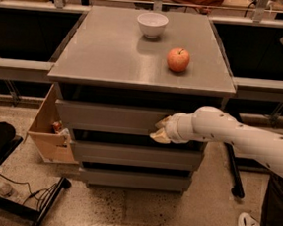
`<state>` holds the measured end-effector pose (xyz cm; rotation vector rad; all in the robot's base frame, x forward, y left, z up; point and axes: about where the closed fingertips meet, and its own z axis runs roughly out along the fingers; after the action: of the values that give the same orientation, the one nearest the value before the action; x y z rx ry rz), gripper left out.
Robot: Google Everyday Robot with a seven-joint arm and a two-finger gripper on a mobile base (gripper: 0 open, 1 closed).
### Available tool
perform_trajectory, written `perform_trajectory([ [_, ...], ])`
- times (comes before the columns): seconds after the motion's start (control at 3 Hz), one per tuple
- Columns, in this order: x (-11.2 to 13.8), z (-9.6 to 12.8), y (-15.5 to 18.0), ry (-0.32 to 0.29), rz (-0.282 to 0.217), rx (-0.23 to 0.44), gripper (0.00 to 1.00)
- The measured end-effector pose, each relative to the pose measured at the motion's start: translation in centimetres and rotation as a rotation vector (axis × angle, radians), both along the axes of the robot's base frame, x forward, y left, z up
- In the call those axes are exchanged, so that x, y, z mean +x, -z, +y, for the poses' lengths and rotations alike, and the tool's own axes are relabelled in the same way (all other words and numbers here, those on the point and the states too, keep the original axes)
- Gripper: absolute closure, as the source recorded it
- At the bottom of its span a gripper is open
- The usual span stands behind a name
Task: Close top drawer
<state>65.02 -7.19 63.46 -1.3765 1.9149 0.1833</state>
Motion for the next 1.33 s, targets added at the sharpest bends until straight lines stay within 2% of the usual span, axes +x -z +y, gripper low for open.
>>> perform_trajectory([
  [0.33,0.0,0.0,0.0,0.0,0.0,0.0,0.0],
  [0.67,0.0,0.0,0.0,0.0,0.0,0.0,0.0],
  [1.0,-0.8,-0.2,0.0,0.0,0.0,0.0,0.18],
  [1.33,-3.4,-1.3,-1.1,-0.021,0.015,-0.051,0.41],
])
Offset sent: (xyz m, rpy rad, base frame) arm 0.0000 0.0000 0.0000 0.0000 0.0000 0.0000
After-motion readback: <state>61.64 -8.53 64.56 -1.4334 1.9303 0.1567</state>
